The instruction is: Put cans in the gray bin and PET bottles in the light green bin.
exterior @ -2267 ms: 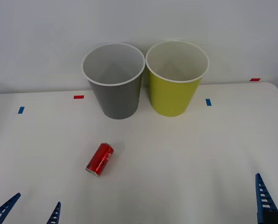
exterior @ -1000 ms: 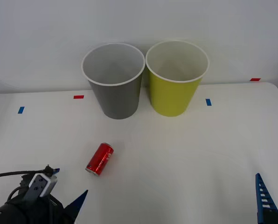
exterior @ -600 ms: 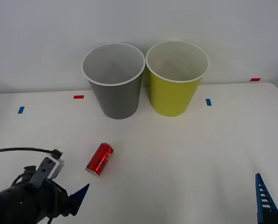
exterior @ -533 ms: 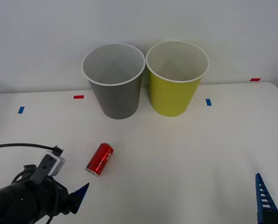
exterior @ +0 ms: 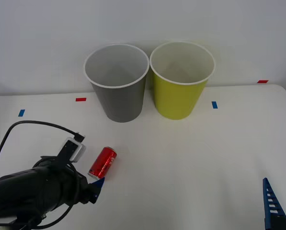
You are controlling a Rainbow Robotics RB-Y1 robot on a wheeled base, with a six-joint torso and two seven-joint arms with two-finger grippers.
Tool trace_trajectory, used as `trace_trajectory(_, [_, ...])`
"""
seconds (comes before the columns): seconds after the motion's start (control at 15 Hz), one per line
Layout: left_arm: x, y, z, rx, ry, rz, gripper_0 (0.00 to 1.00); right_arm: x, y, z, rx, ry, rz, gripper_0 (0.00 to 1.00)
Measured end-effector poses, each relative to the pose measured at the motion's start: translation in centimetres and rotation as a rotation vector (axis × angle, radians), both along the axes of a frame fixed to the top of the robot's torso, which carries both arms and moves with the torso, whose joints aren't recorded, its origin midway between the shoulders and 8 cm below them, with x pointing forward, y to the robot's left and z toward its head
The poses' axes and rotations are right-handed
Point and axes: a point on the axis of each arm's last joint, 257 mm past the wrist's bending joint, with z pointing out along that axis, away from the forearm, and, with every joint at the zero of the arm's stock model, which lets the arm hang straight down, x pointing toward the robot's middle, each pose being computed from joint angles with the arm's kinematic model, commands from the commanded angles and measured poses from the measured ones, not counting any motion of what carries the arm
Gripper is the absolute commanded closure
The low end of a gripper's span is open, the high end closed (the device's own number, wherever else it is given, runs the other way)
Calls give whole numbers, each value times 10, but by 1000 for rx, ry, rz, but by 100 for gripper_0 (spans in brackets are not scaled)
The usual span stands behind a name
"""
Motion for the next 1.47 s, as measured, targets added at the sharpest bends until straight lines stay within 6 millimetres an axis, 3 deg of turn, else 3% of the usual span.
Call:
trace_trajectory(0.47, [29, 6, -11, 28, -6, 11, 0, 0, 0, 0, 0, 0, 0, 0])
trace_trajectory(0.87, [26, -7, -7, 5, 87, 3, 0, 0, 0, 0, 0, 0, 0, 0])
trace_trajectory(1.13, [40, -1, -23, 4, 153, 101, 0, 0, 0, 0, 0, 0, 0, 0])
trace_trajectory(1.47, [38, -17, -27, -4, 238, 192, 0, 0, 0, 0, 0, 0, 0, 0])
